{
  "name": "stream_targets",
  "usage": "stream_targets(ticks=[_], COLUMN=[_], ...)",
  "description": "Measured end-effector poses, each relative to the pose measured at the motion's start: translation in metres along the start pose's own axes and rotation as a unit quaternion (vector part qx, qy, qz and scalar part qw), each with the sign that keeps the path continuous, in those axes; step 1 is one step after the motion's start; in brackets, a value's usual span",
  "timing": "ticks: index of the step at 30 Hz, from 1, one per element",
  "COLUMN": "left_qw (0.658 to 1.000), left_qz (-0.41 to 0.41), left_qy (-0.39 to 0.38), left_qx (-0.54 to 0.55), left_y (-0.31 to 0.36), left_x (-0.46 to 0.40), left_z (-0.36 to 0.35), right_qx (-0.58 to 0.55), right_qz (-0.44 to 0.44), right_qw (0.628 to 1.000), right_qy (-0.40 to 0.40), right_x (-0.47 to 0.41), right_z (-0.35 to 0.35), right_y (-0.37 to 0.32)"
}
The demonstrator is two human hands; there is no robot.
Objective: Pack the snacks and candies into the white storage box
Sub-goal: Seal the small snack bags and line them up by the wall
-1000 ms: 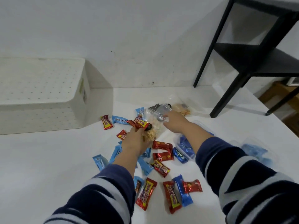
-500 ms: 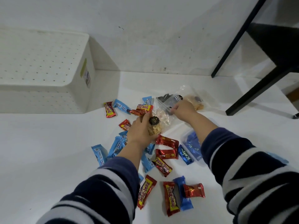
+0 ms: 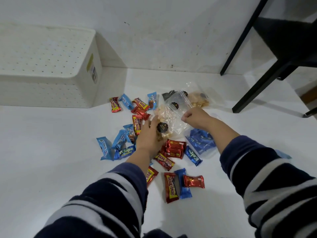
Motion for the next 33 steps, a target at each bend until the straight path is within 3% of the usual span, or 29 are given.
stream_targets(ticks=[5, 11, 26, 33], left_qw=[1.0, 1.0, 1.0, 0.999], left_qz=[0.003, 0.0, 0.015, -0.016], left_qy=[0.009, 0.008, 0.005, -0.004], left_qx=[0.01, 0.018, -0.002, -0.03], left_y=[0.0, 0.0, -0.002, 0.006], left_x=[0.005, 0.009, 0.013, 0.016], left_z=[-0.001, -0.003, -0.002, -0.001], right_qx=[-0.047, -0.004, -0.046, -0.051], right_qz=[0.029, 0.032, 0.049, 0.054], right_qw=[0.998, 0.999, 0.996, 0.995], right_qy=[0.022, 0.022, 0.052, 0.064], right_x=[0.005, 0.005, 0.003, 0.007], right_z=[0.004, -0.003, -0.001, 0.002], right_y=[-0.008, -0.021, -0.038, -0.045])
Point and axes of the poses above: each hand's wrist, its own x-axis away from the middle knuckle, its own z-axis out of the back of the hand, y = z × x, the point moved 10 cm from there along -x, towards the middle knuckle, and after that the axes turned 5 degrees about -y, right-handed, at the moved point
